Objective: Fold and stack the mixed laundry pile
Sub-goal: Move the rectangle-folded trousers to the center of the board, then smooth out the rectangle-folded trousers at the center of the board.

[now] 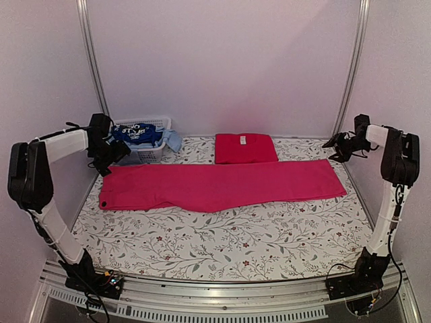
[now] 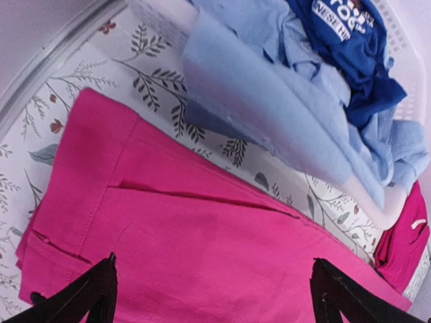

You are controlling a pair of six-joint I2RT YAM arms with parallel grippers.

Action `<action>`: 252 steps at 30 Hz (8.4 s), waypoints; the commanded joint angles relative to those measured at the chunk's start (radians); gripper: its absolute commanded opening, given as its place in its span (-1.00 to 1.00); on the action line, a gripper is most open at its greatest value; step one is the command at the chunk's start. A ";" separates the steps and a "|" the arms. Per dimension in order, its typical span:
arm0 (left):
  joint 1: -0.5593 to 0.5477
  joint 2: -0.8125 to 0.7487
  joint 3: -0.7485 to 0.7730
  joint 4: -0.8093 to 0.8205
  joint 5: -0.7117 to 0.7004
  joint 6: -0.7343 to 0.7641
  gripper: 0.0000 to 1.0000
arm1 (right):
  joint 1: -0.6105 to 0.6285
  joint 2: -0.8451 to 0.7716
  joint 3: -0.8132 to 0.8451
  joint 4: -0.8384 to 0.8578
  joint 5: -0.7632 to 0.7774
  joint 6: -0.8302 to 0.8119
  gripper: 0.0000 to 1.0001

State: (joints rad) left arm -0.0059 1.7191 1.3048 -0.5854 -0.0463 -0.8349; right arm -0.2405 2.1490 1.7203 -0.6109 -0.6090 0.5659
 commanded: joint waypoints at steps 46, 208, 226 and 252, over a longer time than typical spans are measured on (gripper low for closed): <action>0.216 -0.313 -0.629 0.082 0.274 -0.129 0.36 | 0.963 -0.188 -0.111 0.007 0.124 -0.544 -0.31; -1.120 0.086 -0.539 0.963 -0.470 1.381 0.97 | 0.845 0.121 -0.139 -0.047 -0.342 -0.521 -0.80; -0.936 -0.036 -0.360 0.683 -0.202 1.294 0.17 | 0.778 -0.195 -0.255 0.119 -0.091 -0.401 0.42; -1.064 -0.181 -0.590 0.630 -0.124 1.286 0.99 | 0.852 -0.564 -0.820 0.422 -0.205 -0.299 -0.08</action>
State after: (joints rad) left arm -1.0149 1.4460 0.7105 0.0185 -0.0521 0.4267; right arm 0.6140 1.6367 0.9504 -0.2489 -0.8013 0.2466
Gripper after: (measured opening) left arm 0.992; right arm 0.462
